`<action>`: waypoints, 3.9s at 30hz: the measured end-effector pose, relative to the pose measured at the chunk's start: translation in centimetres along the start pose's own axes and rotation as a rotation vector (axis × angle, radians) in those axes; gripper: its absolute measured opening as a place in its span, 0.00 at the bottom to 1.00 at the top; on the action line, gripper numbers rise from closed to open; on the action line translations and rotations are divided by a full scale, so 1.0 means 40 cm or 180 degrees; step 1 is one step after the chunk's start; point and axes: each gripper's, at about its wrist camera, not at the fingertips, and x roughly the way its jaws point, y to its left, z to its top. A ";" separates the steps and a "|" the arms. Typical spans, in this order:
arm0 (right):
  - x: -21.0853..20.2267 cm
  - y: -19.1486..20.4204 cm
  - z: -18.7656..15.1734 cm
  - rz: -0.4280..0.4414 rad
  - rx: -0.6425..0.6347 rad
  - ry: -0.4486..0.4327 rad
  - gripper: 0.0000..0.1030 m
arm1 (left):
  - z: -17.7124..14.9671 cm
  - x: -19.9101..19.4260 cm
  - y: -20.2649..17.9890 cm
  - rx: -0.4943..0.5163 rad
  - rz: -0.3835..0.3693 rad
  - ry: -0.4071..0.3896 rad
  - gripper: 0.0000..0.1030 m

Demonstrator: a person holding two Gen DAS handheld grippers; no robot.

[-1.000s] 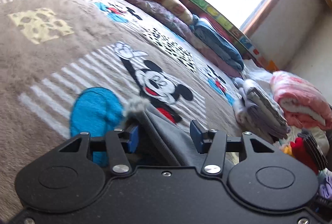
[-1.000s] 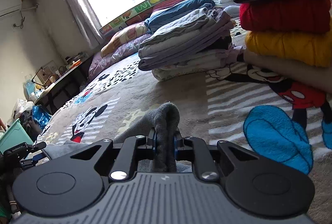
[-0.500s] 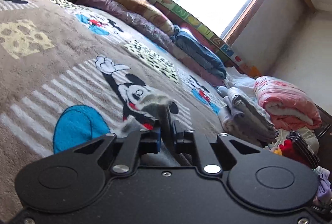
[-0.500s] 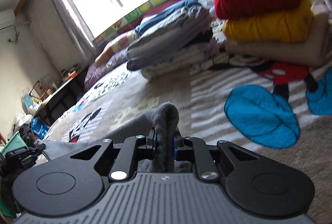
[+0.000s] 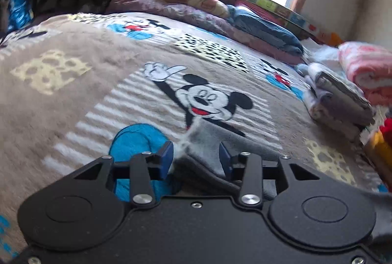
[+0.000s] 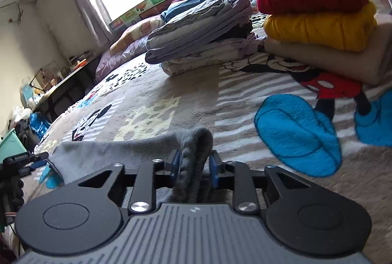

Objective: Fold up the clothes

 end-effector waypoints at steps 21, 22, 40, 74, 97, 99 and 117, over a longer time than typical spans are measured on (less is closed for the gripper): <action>0.117 0.017 0.081 0.0269 -0.0765 0.0642 0.38 | 0.090 0.246 -0.224 0.2460 -0.0516 0.1335 0.39; 0.118 0.020 0.079 0.0278 -0.0782 0.0648 0.37 | 0.083 0.255 -0.235 0.2586 -0.0532 0.1394 0.39; -0.040 0.133 0.072 0.0364 -0.1286 -0.0052 0.20 | 0.070 0.082 -0.262 0.2952 -0.0604 0.1088 0.00; -0.316 0.363 -0.335 0.1211 -0.3509 0.0747 0.18 | -0.068 -0.102 0.067 -0.1713 -0.0416 0.0539 0.44; -0.218 0.075 -0.164 0.0486 0.0365 0.0240 0.71 | -0.125 -0.121 0.175 -0.1899 -0.0343 0.0051 0.07; -0.205 0.035 -0.163 0.0549 0.0757 0.0124 0.71 | -0.108 -0.169 0.166 -0.1852 -0.0367 -0.0020 0.07; -0.122 0.010 -0.191 0.0454 0.0821 0.0195 0.24 | -0.099 -0.242 0.113 -0.0736 0.0781 0.0209 0.48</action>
